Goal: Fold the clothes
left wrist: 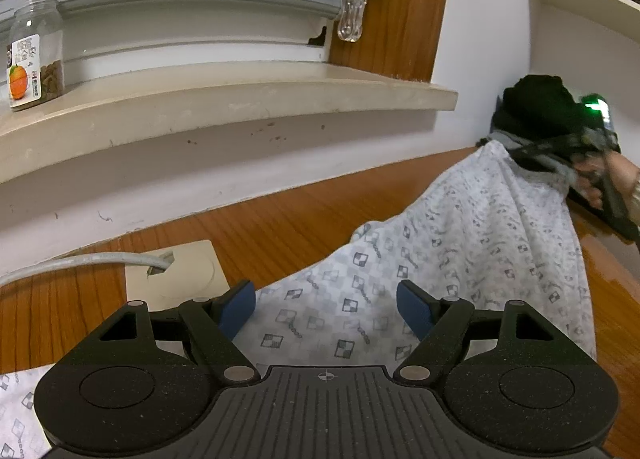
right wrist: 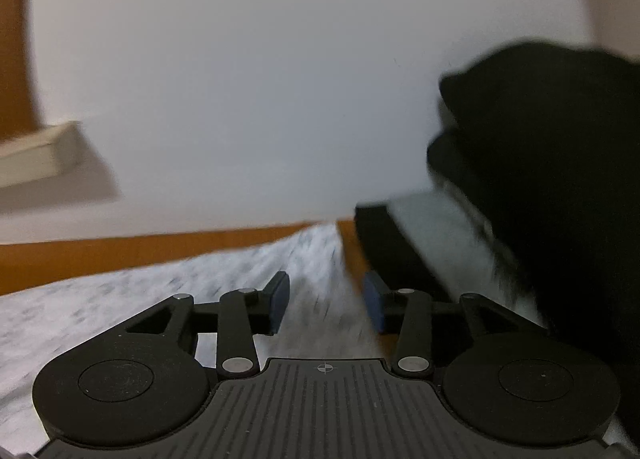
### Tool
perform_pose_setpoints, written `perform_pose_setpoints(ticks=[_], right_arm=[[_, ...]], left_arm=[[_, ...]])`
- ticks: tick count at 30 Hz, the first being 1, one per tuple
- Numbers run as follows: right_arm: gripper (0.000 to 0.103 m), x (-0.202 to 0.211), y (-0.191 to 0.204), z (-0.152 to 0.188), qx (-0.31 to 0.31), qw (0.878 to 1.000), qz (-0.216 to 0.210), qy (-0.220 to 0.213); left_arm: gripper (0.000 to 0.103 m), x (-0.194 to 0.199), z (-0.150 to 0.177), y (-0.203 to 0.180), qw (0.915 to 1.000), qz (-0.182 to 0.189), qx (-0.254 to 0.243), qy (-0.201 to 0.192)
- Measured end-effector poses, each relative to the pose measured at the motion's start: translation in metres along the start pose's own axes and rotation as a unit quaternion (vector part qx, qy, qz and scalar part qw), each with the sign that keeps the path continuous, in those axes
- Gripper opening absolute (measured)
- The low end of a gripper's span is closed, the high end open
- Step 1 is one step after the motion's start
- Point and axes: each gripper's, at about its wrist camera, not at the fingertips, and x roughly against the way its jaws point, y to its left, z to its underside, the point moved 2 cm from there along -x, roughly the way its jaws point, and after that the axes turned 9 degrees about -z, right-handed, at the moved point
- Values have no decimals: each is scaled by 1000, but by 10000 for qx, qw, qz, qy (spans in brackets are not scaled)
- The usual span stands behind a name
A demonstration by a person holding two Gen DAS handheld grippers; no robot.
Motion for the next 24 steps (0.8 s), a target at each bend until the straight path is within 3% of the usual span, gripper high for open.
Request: perform_pose_setpoints(ticks=[3,9,15,24], right_arm=[[42,8,5,19,215,9990,-318,235],[42,27,5,46,377,9989,-179,209],[42,48,-20,59,192,9995,-40,227],[43,56,-17,70,149,9999,-5,-13]], left_arm=[[81,-1,1,-2,10000,15,-45,75],[81,0,4,-3,9998,101,-52,187],[81,3,7,-12,9992,-173,-261,228],[81,-8,-1,-1,9967,-643,-382,327]])
